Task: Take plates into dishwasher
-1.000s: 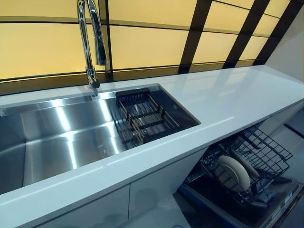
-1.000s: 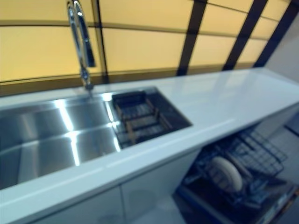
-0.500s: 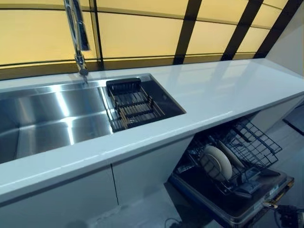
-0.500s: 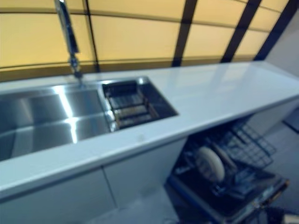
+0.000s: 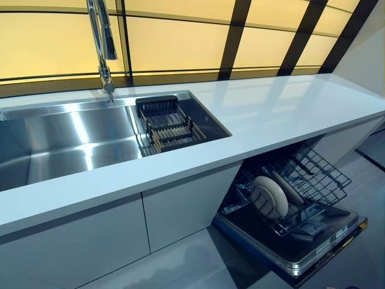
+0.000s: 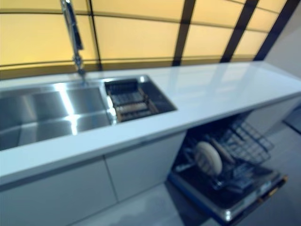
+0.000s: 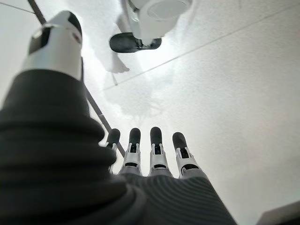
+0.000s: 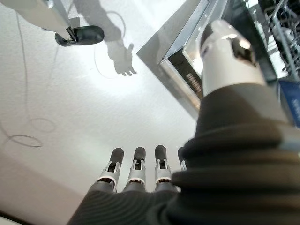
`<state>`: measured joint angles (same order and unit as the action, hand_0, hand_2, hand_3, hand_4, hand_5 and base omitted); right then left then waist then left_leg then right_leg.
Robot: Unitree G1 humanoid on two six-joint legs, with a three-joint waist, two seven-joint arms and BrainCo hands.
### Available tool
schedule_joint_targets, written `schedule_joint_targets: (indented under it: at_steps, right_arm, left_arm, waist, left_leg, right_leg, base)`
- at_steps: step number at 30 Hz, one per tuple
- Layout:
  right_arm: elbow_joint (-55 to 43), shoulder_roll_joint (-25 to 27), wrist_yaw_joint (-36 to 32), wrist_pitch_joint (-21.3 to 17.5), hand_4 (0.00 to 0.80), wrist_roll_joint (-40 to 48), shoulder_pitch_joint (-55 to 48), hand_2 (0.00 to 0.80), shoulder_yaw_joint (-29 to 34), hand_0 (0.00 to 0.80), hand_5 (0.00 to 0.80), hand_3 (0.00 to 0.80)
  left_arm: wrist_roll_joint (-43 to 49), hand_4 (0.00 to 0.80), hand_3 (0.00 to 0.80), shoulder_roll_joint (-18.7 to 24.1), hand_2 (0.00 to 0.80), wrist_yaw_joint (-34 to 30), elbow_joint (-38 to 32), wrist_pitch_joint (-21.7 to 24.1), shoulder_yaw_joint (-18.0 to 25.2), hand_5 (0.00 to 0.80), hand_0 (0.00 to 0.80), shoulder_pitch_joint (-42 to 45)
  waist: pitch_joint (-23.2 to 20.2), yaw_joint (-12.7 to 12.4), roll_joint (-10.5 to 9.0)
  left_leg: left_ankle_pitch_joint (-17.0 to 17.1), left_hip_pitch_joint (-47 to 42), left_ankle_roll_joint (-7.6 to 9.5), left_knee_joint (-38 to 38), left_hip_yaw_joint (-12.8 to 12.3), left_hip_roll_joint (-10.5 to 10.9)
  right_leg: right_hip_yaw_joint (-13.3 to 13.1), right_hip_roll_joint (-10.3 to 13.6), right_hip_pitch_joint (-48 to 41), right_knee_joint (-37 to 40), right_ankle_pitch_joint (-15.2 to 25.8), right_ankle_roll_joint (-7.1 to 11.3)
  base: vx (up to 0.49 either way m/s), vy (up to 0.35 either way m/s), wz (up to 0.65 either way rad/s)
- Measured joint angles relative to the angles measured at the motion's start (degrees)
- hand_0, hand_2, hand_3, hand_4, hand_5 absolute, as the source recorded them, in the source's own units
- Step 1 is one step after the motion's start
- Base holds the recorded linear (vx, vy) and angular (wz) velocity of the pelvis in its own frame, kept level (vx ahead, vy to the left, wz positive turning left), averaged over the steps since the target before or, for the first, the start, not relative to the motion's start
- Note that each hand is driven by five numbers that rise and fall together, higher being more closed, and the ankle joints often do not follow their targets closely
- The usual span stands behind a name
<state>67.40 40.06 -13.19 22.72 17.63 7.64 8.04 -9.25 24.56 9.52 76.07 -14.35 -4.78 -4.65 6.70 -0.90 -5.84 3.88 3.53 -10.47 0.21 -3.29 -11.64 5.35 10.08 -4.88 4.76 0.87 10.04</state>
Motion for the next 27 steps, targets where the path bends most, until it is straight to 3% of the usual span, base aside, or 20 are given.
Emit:
schedule_joint_targets:
  at_steps: [7, 8, 9, 10, 11, 12, 13, 14, 15, 16, 17, 19, 22, 27]
  right_arm:
    - [-2.62, 0.06, -0.84, -0.02, 0.0, -0.02, 0.72, 0.0, -0.05, 0.0, 0.0, 0.0]
    - [-3.3, 0.17, -0.82, -0.04, 0.0, 0.05, 0.72, 0.0, 0.03, 0.0, 0.0, 0.0]
    - [-3.78, 0.31, -0.82, -0.14, 0.0, 0.13, 0.69, 0.0, 0.09, 0.0, 0.0, 0.0]
    - [-3.89, 0.36, -0.85, -0.23, 0.0, 0.4, 0.51, 0.0, 0.1, 0.0, 0.0, 0.0]
    - [-3.78, 0.41, -0.78, -0.42, 0.0, 1.63, 0.53, 0.0, 0.25, 0.0, 0.0, 0.0]
    - [-4.02, -0.63, -0.76, -0.89, 0.0, 2.14, 0.48, 0.0, 0.29, 0.0, 0.0, 0.0]
    - [-4.13, -1.37, -0.81, -1.1, 0.0, 2.19, 0.56, 0.0, 0.29, 0.0, 0.0, 0.0]
    - [-6.44, -1.41, -0.83, -1.6, 0.0, 2.32, 0.61, 0.0, 0.29, 0.0, 0.0, 0.0]
    - [-8.19, -0.43, -0.35, -2.07, 0.0, 2.36, -0.01, 0.0, 1.02, 0.0, 0.0, 0.0]
    - [-9.67, 0.34, 1.02, -2.38, 0.0, 2.92, -1.25, 0.0, 1.1, 0.0, 0.0, 0.0]
    - [-9.87, 0.43, 1.67, -2.28, 0.0, 3.31, -1.86, 0.0, 1.01, 0.0, 0.0, 0.0]
    - [-9.49, -2.86, 3.71, -1.31, 0.0, 4.03, -1.72, 0.0, 0.17, 0.0, 0.0, 0.0]
    - [-5.19, -4.03, 5.0, -1.2, 0.0, 4.67, 0.01, 0.0, 0.13, 0.0, 0.0, 0.0]
    - [-3.53, -3.93, 5.42, -1.15, 0.0, 4.95, -0.33, 0.0, 0.29, 0.0, 0.0, 0.0]
  left_arm:
    - [-0.04, 0.0, 0.0, -1.95, 0.0, 0.14, -0.33, 1.38, 1.57, 0.0, 0.0, 2.48]
    - [-0.07, 0.0, 0.0, -2.45, 0.0, 0.08, -0.53, 1.43, 1.54, 0.0, 0.0, 2.27]
    - [-0.14, 0.0, 0.0, -2.81, 0.0, 0.05, -0.35, 1.34, 1.54, 0.0, 0.0, 2.17]
    - [-0.13, 0.0, 0.0, -2.92, 0.0, 0.03, -0.36, 1.32, 1.54, 0.0, 0.0, 1.83]
    - [-0.08, 0.0, 0.0, -3.07, 0.0, 0.02, -0.08, 1.2, 1.45, 0.0, 0.0, 0.0]
    - [-0.08, 0.0, 0.0, -2.73, 0.0, -0.06, -1.04, 1.23, 1.51, 0.0, 0.0, -2.31]
    - [-0.16, 0.0, 0.0, -2.64, 0.0, -0.18, -1.27, 1.12, 1.53, 0.0, 0.0, -2.53]
    - [-0.28, 0.0, 0.0, -3.26, 0.0, -0.41, -1.27, 0.96, 1.49, 0.0, 0.0, -1.99]
    - [-0.4, 0.0, 0.0, -4.17, 0.0, -0.55, -1.31, 0.82, 1.41, 0.0, 0.0, -2.24]
    - [-0.43, 0.0, 0.0, -4.88, 0.0, -0.54, -1.54, 0.74, 0.91, 0.0, 0.0, -2.29]
    - [-0.44, 0.0, 0.0, -4.93, 0.0, -0.54, -2.06, 0.79, 0.62, 0.0, 0.0, -2.91]
    - [-0.35, 0.0, 0.0, -2.78, 0.0, -0.52, -3.25, 1.13, -1.09, 0.0, 0.0, -5.47]
    - [-0.3, 0.0, 0.0, -2.37, 0.0, -0.52, -2.22, 1.18, -1.31, 0.0, 0.0, -6.04]
    - [-0.22, 0.0, 0.0, -1.78, 0.0, -0.55, -2.28, 1.24, -1.24, 0.0, 0.0, -3.14]
  waist:
    - [0.67, -0.17, 2.3]
    - [1.0, -0.06, 2.56]
    - [1.33, 0.14, 2.75]
    - [1.59, 0.41, 2.83]
    - [2.85, 2.11, 3.11]
    - [3.42, 3.27, 1.02]
    - [3.81, 2.46, -1.08]
    - [3.46, 3.05, -2.68]
    - [3.09, 4.49, -0.7]
    - [2.06, 5.54, 1.79]
    - [1.9, 6.03, 2.63]
    - [2.91, 5.63, 0.23]
    - [3.04, 5.66, -1.28]
    - [3.37, 4.6, -0.85]
  left_leg:
    - [0.82, 0.02, -0.08, 0.86, -0.06, -2.54]
    - [1.91, 0.21, 0.89, 1.02, -1.54, -2.62]
    - [3.58, 0.98, 1.77, 1.48, -4.59, -2.34]
    - [5.3, 1.53, 1.74, 1.29, -5.65, -2.05]
    - [10.9, 4.13, -0.48, -0.12, -7.35, -1.75]
    - [12.51, 6.32, -3.37, 2.16, -7.04, 0.09]
    - [8.23, 6.92, -0.91, 8.53, -8.29, 2.38]
    - [-1.08, 5.88, 3.19, 16.42, -8.44, 5.59]
    - [-6.28, 4.22, 4.05, 19.12, -9.42, 6.34]
    - [-9.43, 1.59, 6.3, 13.71, -9.49, 7.44]
    - [-9.78, 0.41, 7.16, 9.54, -8.94, 7.69]
    - [-5.21, -0.95, 8.11, 2.1, -8.46, 9.31]
    - [-3.39, -0.78, 8.91, -0.22, -8.01, 10.33]
    - [-1.96, -1.88, 9.05, -2.97, -7.96, 10.79]
  right_leg:
    - [1.64, -2.92, -1.41, 0.29, -1.0, -1.53]
    - [1.7, -3.18, -1.46, 0.22, -1.2, -2.08]
    - [1.8, -3.29, -1.54, 0.01, -1.42, -2.43]
    - [1.75, -3.49, -1.39, -0.54, -1.85, -2.93]
    - [4.92, -4.8, 2.05, -6.67, -5.29, -5.05]
    - [6.17, -1.59, 3.21, -7.28, -5.09, -6.38]
    - [6.36, 0.16, 3.19, -6.58, -3.68, -5.55]
    - [6.54, 1.94, 1.87, -4.08, -2.28, -5.16]
    - [8.17, 1.17, 0.77, -3.35, -1.12, -4.16]
    - [9.3, -0.14, 1.3, -3.49, -1.07, -4.08]
    - [9.37, -0.91, 1.79, -3.64, -1.12, -4.01]
    - [9.23, -0.56, 3.92, -3.95, -0.25, -3.84]
    - [9.22, 0.19, 5.05, -4.32, 0.12, -3.44]
    - [8.25, -0.17, 4.89, -3.0, 1.06, -3.07]
  base:
    - [-0.104, -0.141, 0.12]
    - [-0.352, -0.178, 0.29]
    - [-0.287, -0.144, 0.41]
    - [-0.252, -0.09, 0.97]
    - [-0.181, 0.067, 1.21]
    - [-0.158, 0.076, 0.96]
    - [-0.196, 0.166, 0.27]
    - [-0.154, 0.123, 0.12]
    - [-0.18, 0.106, 0.54]
    - [-0.1, 0.007, 0.72]
    - [-0.158, -0.025, 0.62]
    - [-0.205, -0.005, 0.31]
    - [-0.097, 0.041, 0.13]
    - [-0.046, 0.025, -0.04]
